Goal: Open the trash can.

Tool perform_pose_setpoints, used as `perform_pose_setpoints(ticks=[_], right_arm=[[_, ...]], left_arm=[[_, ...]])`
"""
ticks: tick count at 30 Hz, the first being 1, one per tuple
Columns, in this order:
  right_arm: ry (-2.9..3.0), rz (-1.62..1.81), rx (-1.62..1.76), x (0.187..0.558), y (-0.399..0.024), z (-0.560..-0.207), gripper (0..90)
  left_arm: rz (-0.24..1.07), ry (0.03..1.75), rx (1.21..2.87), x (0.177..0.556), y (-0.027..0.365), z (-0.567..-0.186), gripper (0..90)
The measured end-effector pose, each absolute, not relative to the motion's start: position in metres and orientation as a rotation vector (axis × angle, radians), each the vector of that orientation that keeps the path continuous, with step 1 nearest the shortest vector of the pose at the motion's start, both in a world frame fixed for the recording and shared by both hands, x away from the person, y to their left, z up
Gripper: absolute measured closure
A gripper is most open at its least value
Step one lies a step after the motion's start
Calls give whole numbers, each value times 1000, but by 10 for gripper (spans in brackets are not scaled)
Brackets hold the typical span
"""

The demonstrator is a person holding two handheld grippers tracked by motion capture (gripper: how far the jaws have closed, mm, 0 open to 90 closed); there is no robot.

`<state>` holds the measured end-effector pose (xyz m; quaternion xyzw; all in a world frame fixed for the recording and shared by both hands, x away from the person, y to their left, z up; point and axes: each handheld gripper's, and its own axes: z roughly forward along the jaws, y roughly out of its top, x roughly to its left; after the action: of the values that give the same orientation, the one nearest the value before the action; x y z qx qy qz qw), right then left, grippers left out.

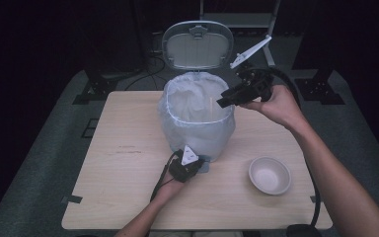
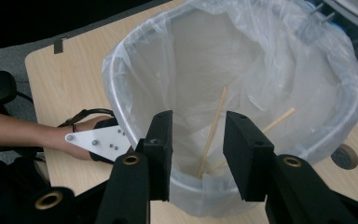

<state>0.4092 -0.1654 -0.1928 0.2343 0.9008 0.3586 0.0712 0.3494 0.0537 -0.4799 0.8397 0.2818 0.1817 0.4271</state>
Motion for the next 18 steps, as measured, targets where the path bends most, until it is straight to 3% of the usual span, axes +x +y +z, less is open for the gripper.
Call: perform_pose_setpoints(ticks=[18], right_arm=[[2684,1136,769,396,-202,-203,561]], left_arm=[[453,705,2096,350,54,-480,883]])
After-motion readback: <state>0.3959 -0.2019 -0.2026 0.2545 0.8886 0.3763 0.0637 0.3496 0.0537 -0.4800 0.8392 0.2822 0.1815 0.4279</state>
